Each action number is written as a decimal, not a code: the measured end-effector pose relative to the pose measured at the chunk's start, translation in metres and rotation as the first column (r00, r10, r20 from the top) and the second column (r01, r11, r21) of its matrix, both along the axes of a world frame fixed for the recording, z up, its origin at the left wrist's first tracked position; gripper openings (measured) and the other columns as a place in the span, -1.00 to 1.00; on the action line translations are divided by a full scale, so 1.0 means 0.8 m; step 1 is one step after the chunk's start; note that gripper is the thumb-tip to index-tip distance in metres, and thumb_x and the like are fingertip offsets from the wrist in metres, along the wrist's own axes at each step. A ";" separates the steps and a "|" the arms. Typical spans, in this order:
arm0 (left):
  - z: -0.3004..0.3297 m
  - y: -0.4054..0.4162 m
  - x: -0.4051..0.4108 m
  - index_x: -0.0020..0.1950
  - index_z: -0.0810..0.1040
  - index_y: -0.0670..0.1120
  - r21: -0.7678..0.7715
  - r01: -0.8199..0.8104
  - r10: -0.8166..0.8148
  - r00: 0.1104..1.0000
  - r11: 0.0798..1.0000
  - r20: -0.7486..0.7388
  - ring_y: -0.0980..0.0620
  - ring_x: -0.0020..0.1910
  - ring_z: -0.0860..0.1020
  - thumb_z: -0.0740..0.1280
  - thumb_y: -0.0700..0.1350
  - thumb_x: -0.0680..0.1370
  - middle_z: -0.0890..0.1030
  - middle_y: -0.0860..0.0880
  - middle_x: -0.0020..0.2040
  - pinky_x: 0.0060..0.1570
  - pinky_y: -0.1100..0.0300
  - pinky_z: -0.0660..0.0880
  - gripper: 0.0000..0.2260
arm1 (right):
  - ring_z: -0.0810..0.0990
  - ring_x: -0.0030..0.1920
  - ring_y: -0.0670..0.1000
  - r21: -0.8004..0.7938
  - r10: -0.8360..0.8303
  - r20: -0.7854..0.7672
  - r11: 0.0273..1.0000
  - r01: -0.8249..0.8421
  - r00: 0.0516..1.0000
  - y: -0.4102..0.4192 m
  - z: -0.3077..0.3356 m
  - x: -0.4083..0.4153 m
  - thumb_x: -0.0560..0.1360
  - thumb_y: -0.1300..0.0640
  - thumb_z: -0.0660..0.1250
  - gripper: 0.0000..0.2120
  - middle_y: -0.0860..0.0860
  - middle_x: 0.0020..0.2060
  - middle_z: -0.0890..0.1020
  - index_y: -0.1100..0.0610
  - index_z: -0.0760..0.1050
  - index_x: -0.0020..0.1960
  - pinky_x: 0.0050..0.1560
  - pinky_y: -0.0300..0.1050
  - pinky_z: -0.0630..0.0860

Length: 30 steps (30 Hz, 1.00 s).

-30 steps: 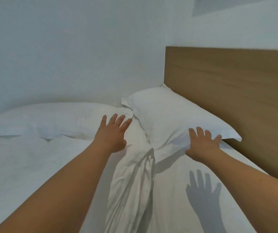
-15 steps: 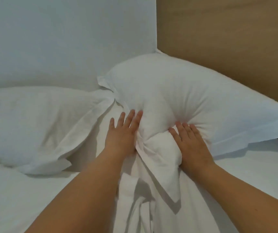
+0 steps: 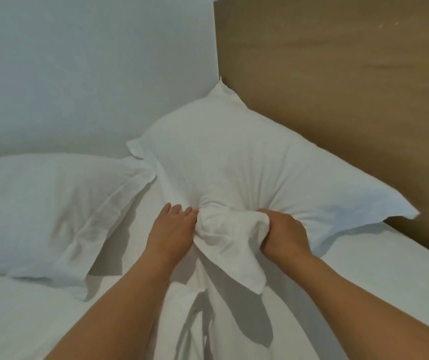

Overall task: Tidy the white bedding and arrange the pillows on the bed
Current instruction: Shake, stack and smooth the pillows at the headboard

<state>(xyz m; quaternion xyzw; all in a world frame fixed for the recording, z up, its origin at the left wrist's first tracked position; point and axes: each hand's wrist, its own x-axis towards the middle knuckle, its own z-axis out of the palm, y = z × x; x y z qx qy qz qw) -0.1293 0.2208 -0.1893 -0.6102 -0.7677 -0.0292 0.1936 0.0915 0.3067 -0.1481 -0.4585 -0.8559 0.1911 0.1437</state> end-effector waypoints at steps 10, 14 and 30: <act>0.175 -0.100 0.203 -0.12 0.50 -0.10 -0.109 0.001 0.019 0.983 0.994 0.184 -0.09 -0.14 0.52 0.21 -0.28 0.39 0.55 -0.05 -0.22 -0.26 0.12 0.36 -0.85 | 0.56 0.23 0.09 -0.795 0.207 0.155 0.607 -0.002 0.966 -0.059 0.243 0.204 0.57 0.16 0.22 -0.72 0.05 0.24 0.59 0.09 0.58 0.23 0.39 0.09 0.34; 0.278 -0.115 0.293 -0.26 0.34 -0.11 0.031 0.091 -0.096 0.972 0.995 0.213 -0.09 -0.24 0.39 0.20 -0.30 0.37 0.42 -0.05 -0.31 -0.30 0.13 0.28 -0.90 | 0.46 0.33 0.13 -0.631 0.161 0.398 0.763 0.142 0.903 -0.129 0.362 0.258 0.39 -0.24 0.43 -0.31 0.05 0.31 0.51 0.11 0.39 0.38 0.33 0.16 0.34; 0.254 -0.172 0.340 0.46 0.15 0.08 -0.231 0.023 0.002 0.994 0.973 0.106 -0.14 0.40 0.27 0.14 0.53 0.30 0.30 -0.05 0.44 0.30 -0.25 0.21 -0.14 | 0.61 0.01 0.06 0.224 -0.246 0.612 0.965 0.133 0.752 -0.162 0.277 0.349 0.49 0.15 0.25 -0.77 -0.01 0.01 0.62 0.07 0.56 0.11 0.04 -0.06 0.56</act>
